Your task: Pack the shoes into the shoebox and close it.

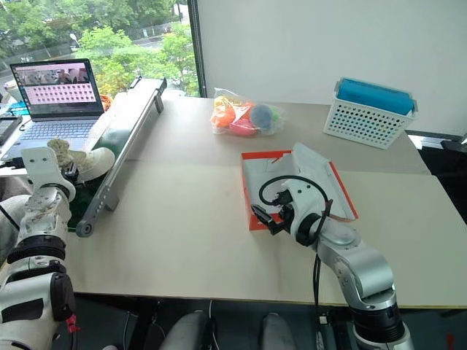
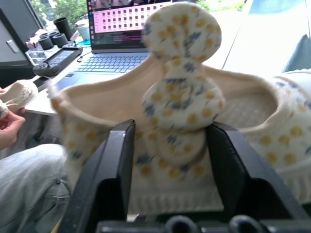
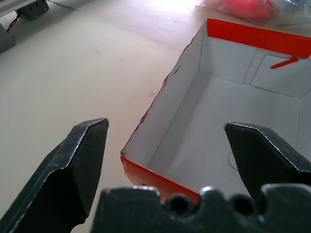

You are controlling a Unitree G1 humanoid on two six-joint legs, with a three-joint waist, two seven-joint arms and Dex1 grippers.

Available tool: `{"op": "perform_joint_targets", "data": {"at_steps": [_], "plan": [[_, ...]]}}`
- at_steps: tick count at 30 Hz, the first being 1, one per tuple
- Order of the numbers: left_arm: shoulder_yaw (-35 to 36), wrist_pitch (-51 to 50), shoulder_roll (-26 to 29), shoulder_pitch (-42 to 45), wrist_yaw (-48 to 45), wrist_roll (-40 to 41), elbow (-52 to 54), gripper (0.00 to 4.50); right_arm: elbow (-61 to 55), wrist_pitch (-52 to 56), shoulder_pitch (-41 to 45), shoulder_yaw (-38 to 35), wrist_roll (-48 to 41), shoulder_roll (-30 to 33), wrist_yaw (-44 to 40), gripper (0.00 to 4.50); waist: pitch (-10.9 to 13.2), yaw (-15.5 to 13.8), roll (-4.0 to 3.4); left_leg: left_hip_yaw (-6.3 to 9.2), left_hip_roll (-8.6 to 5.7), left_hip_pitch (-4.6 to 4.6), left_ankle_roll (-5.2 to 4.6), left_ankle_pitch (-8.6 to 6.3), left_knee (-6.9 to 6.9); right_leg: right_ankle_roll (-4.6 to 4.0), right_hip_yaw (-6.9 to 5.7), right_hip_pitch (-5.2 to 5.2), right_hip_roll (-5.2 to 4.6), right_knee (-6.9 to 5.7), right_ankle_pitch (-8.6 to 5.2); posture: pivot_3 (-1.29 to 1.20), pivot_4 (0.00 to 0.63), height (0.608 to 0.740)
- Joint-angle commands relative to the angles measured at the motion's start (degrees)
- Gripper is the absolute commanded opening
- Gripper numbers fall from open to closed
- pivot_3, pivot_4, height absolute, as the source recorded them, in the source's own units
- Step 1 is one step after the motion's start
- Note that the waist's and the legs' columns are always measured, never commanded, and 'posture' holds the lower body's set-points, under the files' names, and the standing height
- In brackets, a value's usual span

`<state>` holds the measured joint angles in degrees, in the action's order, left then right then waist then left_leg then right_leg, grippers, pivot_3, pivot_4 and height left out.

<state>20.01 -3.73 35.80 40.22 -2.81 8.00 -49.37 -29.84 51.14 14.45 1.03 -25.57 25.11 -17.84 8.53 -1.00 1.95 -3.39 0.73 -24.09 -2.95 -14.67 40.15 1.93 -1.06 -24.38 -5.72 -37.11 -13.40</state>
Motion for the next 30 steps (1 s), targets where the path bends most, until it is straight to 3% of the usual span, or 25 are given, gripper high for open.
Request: {"op": "perform_joint_targets", "data": {"at_steps": [1,3,15,19,30], "plan": [[-0.20,0.45,0.34,1.83,-0.35,-0.04,1.37,0.63,-1.89,-0.15,0.40,-1.90,-0.37,-0.14,0.18,4.50,0.00,-0.06,0.00,0.01,0.00,0.00,0.00,0.00,0.00,0.00,-0.01,0.00,0.00,0.00,0.00,0.00,0.150,0.705],[-0.16,0.50,0.25,2.02,-0.38,-0.05,1.09,0.01,-1.82,-0.17,0.43,-2.05,-0.35,-0.14,0.22,4.50,0.00,-0.21,0.00,0.02,0.00,0.01,0.00,0.00,0.01,0.00,-0.02,0.02,0.00,-0.01,0.00,0.00,0.150,0.705],[0.15,2.41,-2.11,2.29,-0.18,0.72,2.79,0.01,-1.57,-0.15,0.64,-2.73,-0.13,0.36,0.45,4.50,-0.01,-0.52,0.01,0.04,-0.01,0.01,0.00,0.00,0.05,0.00,-0.04,0.05,-0.01,0.00,0.00,0.00,0.150,0.705],[1.46,5.48,-5.05,1.98,-1.85,3.46,8.76,0.01,-0.73,-0.48,1.35,-2.97,0.27,-0.03,0.77,4.50,-0.01,-1.03,0.01,0.08,-0.01,-0.04,0.00,0.00,0.10,0.00,-0.10,0.06,-0.02,0.00,0.00,0.00,0.150,0.705],[-2.71,-2.55,-14.66,0.20,-5.24,6.62,25.20,0.01,2.06,-1.39,3.66,-3.54,0.97,-1.37,1.11,4.50,-0.02,0.49,0.05,0.05,0.01,-0.15,-0.05,-0.03,0.12,0.01,-0.03,0.01,0.07,-0.01,0.01,0.00,0.150,0.705]]}}
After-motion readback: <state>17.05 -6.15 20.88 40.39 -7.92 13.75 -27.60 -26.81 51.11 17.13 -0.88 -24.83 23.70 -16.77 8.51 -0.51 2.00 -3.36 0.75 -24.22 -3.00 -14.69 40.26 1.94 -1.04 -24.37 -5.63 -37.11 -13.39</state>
